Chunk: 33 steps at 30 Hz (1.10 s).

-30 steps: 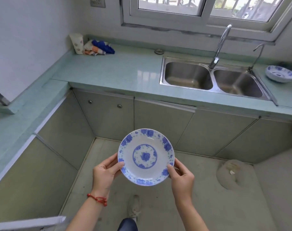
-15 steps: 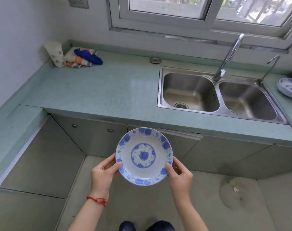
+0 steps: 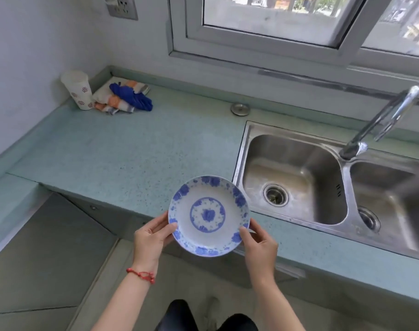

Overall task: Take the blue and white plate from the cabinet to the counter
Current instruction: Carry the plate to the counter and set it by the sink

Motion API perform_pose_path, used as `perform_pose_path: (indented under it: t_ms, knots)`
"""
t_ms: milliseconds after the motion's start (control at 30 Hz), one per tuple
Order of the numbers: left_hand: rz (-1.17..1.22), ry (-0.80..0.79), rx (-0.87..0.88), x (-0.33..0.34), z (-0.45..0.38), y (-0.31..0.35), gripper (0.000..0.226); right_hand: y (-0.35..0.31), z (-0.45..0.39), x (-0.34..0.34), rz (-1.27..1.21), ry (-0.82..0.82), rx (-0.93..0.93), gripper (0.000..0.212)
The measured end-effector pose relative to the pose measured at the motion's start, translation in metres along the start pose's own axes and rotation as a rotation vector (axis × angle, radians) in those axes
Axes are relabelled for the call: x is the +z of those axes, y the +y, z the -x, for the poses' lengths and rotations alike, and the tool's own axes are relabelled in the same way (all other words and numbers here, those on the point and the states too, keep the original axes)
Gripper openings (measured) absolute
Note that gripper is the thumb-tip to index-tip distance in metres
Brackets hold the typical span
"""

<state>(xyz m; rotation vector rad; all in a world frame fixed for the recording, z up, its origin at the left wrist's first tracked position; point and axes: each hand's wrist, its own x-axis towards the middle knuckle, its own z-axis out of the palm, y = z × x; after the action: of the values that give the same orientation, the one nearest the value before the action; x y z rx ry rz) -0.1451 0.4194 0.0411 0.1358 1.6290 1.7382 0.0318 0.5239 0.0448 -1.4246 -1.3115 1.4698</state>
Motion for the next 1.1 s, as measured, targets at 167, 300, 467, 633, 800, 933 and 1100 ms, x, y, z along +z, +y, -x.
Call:
perform_pose_path:
  t_ms: [167, 300, 467, 633, 800, 933, 1100]
  knots:
    - [-0.002, 0.017, -0.016, 0.024, -0.040, 0.010, 0.035, -0.015, -0.045, 0.013, 0.015, -0.014, -0.008, 0.031]
    - [-0.024, 0.025, -0.027, 0.032, -0.076, 0.017, 0.035, -0.020, -0.074, 0.032, -0.006, -0.001, 0.012, 0.028]
    - [-0.051, -0.003, -0.061, 0.034, -0.131, 0.026, 0.035, -0.026, -0.107, 0.066, -0.010, 0.024, 0.018, 0.030]
    - [-0.090, -0.025, -0.106, 0.030, -0.184, 0.033, 0.036, -0.023, -0.140, 0.104, 0.009, 0.063, 0.049, 0.030]
    - [-0.126, -0.047, -0.123, 0.031, -0.222, 0.036, 0.041, -0.017, -0.165, 0.129, 0.036, 0.092, 0.085, 0.032]
    - [-0.155, -0.068, -0.134, 0.035, -0.241, 0.035, 0.042, -0.013, -0.178, 0.140, 0.059, 0.118, 0.110, 0.032]
    - [-0.184, -0.061, -0.160, 0.038, -0.253, 0.036, 0.044, -0.012, -0.187, 0.146, 0.065, 0.128, 0.117, 0.034]
